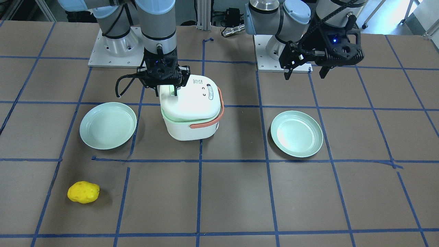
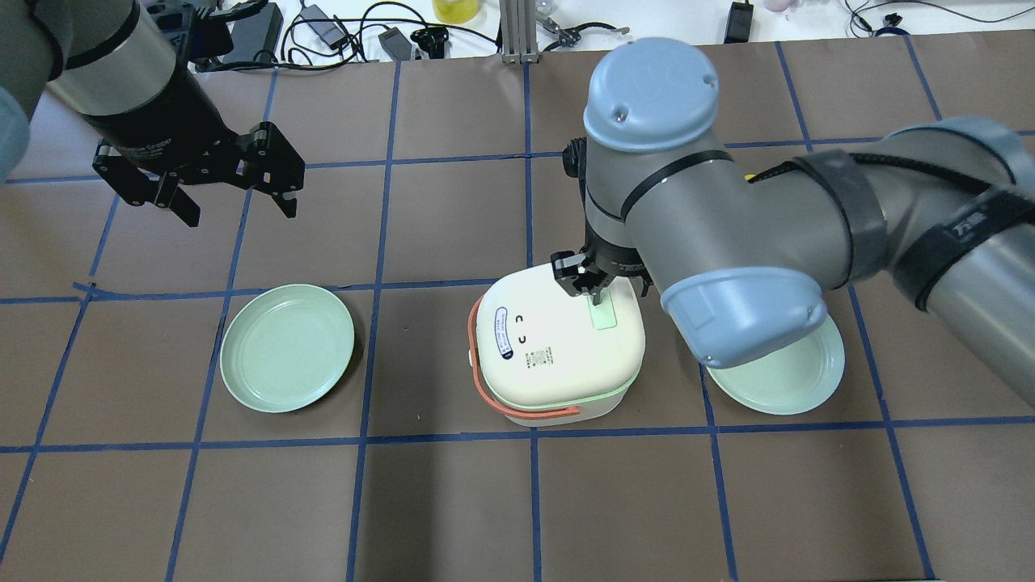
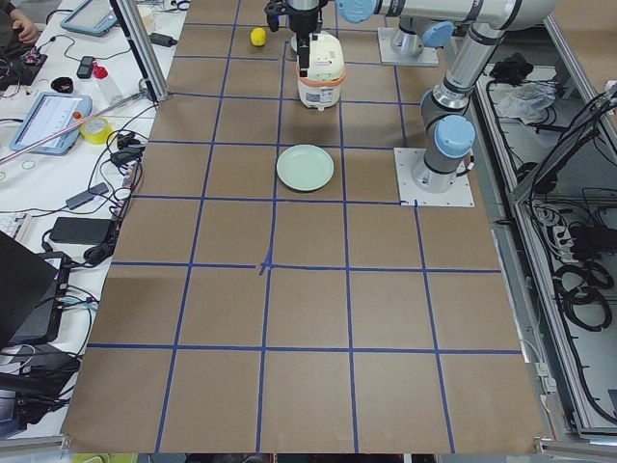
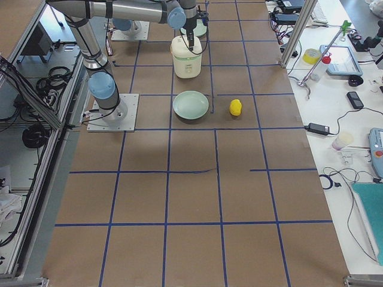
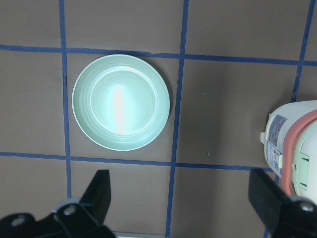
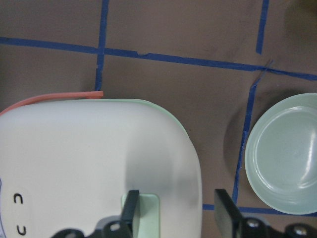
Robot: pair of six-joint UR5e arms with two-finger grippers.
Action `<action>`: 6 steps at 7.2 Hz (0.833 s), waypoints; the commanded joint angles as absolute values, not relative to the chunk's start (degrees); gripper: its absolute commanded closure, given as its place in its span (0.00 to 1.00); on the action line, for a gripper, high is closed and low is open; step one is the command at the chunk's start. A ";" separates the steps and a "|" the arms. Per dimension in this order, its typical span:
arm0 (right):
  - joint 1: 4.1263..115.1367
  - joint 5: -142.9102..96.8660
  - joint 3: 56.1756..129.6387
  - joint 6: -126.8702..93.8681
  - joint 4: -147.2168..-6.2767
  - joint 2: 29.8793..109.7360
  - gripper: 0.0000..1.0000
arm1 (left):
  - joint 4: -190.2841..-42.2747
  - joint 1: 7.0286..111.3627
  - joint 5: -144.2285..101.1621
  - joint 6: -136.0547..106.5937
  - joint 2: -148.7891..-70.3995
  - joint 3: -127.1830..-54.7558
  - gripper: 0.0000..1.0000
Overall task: Press rice cooker button
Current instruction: 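Lift the right gripper away from the cooker as the lid pops open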
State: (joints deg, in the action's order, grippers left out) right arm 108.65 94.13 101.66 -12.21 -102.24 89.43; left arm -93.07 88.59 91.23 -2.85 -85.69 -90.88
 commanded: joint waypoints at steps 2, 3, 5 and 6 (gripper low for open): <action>100.77 96.51 89.50 -4.25 -88.42 89.30 0.00 | -93.08 88.59 91.23 -2.90 -85.69 -90.88 0.00; 97.50 95.81 87.04 -2.04 -88.33 89.30 0.00 | -93.08 88.59 91.23 -2.90 -85.69 -90.88 0.00; 90.22 91.44 82.90 0.42 -87.28 89.30 0.00 | -93.08 88.59 91.23 -2.81 -85.69 -90.88 0.00; 87.30 90.10 81.23 1.83 -83.97 89.30 0.00 | -93.08 88.59 91.23 -2.81 -85.69 -90.88 0.00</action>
State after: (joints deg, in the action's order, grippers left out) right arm 91.46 92.24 83.50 -0.06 -86.68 89.27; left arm -93.08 88.59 91.23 -2.85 -85.69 -90.88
